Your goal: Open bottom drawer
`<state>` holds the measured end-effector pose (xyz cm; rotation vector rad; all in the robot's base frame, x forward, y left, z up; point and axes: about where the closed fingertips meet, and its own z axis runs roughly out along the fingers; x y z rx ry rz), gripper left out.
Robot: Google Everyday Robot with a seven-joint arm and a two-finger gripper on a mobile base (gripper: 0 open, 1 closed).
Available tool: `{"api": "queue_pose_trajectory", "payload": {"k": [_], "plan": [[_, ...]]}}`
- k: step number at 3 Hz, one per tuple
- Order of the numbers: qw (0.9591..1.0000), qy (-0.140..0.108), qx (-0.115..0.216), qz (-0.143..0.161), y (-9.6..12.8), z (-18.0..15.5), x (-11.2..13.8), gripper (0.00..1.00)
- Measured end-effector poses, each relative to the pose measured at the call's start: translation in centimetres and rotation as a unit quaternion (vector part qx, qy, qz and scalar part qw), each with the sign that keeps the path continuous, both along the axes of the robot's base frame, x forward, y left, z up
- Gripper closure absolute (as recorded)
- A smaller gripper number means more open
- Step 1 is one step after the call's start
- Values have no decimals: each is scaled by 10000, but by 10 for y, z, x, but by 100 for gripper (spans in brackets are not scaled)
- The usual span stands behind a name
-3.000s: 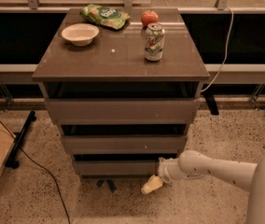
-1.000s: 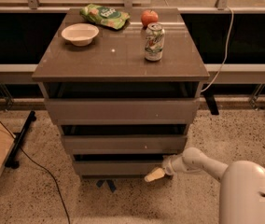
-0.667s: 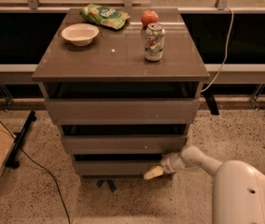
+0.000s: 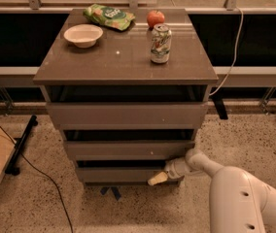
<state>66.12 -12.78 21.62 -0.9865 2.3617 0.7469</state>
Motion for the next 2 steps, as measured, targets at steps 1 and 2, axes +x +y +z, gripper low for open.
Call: {"api": "queue_pose_trajectory", "payload": {"k": [1,2], "plan": [[10000,17,-18,38,1,0,0,39],[10000,18,-18,38,1,0,-1,63]]}}
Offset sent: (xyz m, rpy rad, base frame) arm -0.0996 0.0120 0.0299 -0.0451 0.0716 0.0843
